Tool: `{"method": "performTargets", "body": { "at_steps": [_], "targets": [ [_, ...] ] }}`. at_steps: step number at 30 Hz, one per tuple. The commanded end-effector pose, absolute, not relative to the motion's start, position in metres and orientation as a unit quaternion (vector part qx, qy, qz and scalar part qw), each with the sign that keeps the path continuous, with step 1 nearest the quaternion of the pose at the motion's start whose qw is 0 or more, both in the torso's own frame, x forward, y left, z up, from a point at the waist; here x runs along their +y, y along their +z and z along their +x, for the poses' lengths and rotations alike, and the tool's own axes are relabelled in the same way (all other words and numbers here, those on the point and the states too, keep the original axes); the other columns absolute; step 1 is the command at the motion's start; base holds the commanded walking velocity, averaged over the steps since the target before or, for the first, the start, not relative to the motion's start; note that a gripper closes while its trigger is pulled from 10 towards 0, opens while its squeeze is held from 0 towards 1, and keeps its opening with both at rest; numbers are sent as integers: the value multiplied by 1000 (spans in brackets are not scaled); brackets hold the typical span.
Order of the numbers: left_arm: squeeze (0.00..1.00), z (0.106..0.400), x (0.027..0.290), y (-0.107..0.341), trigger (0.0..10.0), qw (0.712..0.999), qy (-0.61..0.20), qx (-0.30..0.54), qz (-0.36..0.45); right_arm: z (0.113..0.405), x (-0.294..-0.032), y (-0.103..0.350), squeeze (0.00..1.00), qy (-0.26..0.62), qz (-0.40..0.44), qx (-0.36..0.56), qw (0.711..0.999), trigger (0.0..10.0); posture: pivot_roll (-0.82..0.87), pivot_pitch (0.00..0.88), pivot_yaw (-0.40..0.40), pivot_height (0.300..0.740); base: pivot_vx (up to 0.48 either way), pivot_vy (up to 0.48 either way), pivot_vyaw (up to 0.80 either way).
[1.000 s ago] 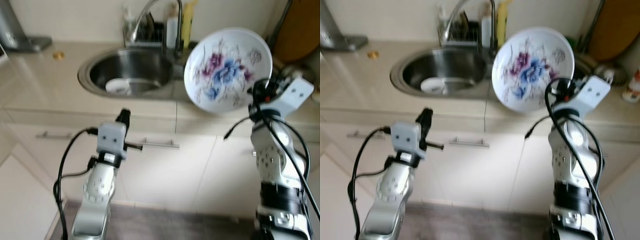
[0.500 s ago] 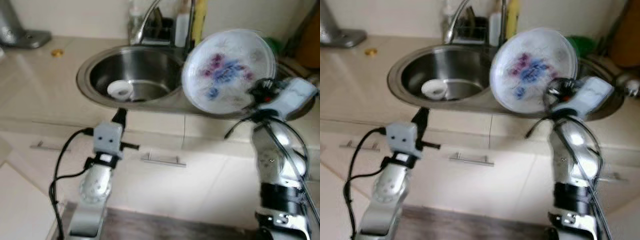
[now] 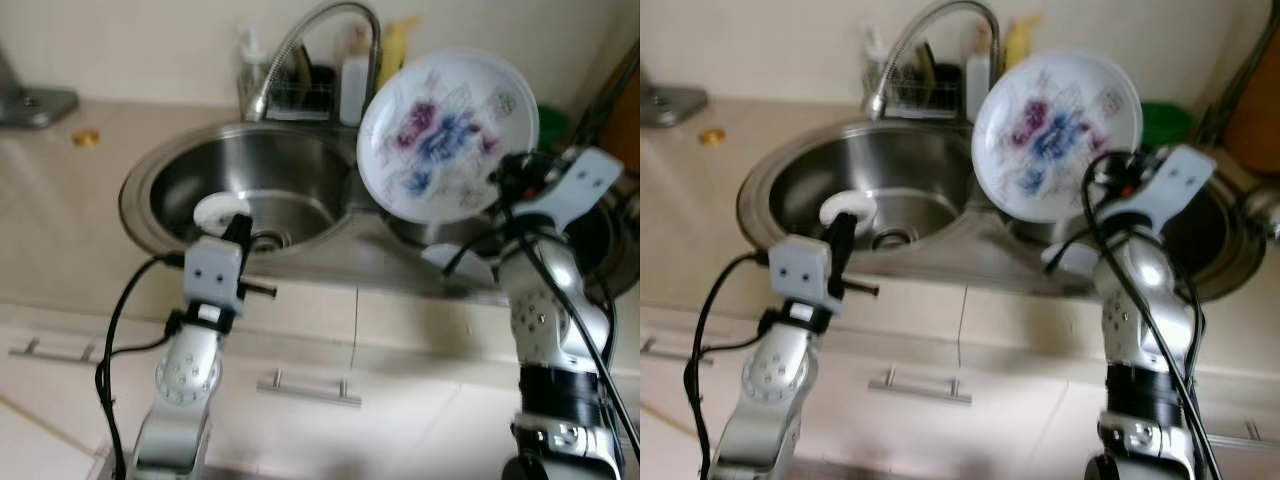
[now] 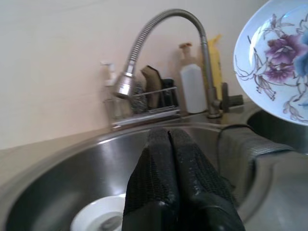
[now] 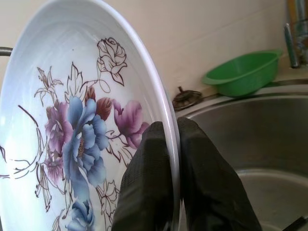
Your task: Kitchen organization
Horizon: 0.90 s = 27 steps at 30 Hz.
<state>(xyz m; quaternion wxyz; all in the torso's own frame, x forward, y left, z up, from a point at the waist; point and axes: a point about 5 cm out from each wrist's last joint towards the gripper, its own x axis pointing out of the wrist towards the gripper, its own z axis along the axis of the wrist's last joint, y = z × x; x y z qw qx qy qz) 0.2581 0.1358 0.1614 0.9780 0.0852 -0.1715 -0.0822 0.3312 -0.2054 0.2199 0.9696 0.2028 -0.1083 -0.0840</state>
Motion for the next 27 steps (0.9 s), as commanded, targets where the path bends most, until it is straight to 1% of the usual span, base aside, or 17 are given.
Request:
{"method": "performTargets", "body": {
  "at_steps": [1,2,4,5,6,8,11,14,16,20,24,26,27],
  "targets": [
    [0,257,130,162,10000,977,-90,-172,85,331,-218,223,0,-115,192,-106,969,745,83,0,-22,740,0,0,0],
    [0,257,130,162,10000,977,-91,-171,85,332,-221,222,0,-128,188,-98,969,4196,83,0,-23,740,0,0,0],
    [0,257,130,162,10000,977,-91,-171,85,333,-226,219,0,-143,172,-84,971,4196,83,0,-23,740,0,0,0],
    [0,257,130,162,10000,977,-92,-170,85,334,-229,218,0,-155,167,-75,971,8235,83,0,-23,740,0,0,0],
    [0,257,130,162,10000,977,-92,-170,85,336,-233,217,0,-164,160,-68,971,10000,83,0,-23,740,0,0,0],
    [0,257,129,162,10000,977,-93,-170,85,339,-241,214,0,-189,134,-47,972,10000,83,0,-23,740,0,0,0],
    [0,258,128,161,10000,977,-94,-170,85,343,-247,211,0,-201,112,-22,973,10000,82,0,-22,740,0,0,0],
    [0,258,128,161,10000,977,-96,-169,86,354,-249,199,0,-193,48,47,979,10000,82,0,-23,740,0,0,0],
    [0,258,128,161,10000,977,-96,-169,86,357,-252,195,0,-194,15,70,978,10000,86,0,-25,740,0,0,0],
    [0,257,128,161,10000,977,-96,-169,86,362,-259,191,0,-199,-20,101,975,10000,87,0,-27,740,0,0,0],
    [0,257,128,161,10000,977,-95,-169,87,365,-258,179,0,-176,-55,150,971,10000,88,0,-32,740,0,0,0],
    [0,257,128,160,10000,977,-95,-168,87,366,-256,169,0,-162,-55,178,969,10000,88,0,-32,740,0,0,0],
    [0,257,128,160,10000,977,-95,-168,87,366,-256,169,0,-162,-55,178,969,10000,88,0,-32,740,0,0,0]
  ]
}}
